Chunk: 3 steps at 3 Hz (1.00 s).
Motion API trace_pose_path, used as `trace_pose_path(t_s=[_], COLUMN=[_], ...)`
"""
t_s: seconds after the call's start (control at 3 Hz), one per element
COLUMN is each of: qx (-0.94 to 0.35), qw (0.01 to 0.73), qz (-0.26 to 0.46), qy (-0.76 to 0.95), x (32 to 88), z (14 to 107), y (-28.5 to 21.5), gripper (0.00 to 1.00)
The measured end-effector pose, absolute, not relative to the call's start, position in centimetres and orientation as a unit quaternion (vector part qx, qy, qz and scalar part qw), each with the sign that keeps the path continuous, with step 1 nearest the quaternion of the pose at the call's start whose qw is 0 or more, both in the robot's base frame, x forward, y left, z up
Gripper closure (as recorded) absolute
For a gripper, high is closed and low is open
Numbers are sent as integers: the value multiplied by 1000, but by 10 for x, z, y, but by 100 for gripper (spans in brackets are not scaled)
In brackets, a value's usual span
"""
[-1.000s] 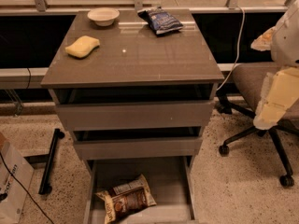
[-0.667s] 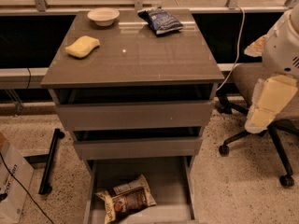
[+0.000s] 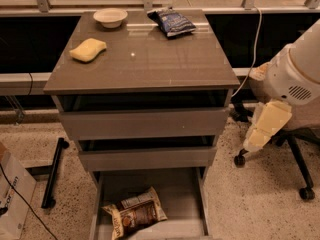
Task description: Pick brown chip bag from bottom drawer and place on counter
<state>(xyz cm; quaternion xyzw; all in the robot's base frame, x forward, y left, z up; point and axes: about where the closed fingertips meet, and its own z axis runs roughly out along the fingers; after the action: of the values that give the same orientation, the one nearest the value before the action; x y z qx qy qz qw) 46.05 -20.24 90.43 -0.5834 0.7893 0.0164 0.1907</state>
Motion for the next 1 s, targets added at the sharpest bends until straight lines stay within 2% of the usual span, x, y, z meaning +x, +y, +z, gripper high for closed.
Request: trace_pose_path(t_s=[0.33, 0.67, 1.0], qx=[-597, -595, -597], qw=[210, 206, 207], qz=[41, 38, 61], qy=[773, 776, 773], x=[479, 478, 477], z=[861, 859, 830], y=[-202, -202, -183], gripper=[0, 0, 0])
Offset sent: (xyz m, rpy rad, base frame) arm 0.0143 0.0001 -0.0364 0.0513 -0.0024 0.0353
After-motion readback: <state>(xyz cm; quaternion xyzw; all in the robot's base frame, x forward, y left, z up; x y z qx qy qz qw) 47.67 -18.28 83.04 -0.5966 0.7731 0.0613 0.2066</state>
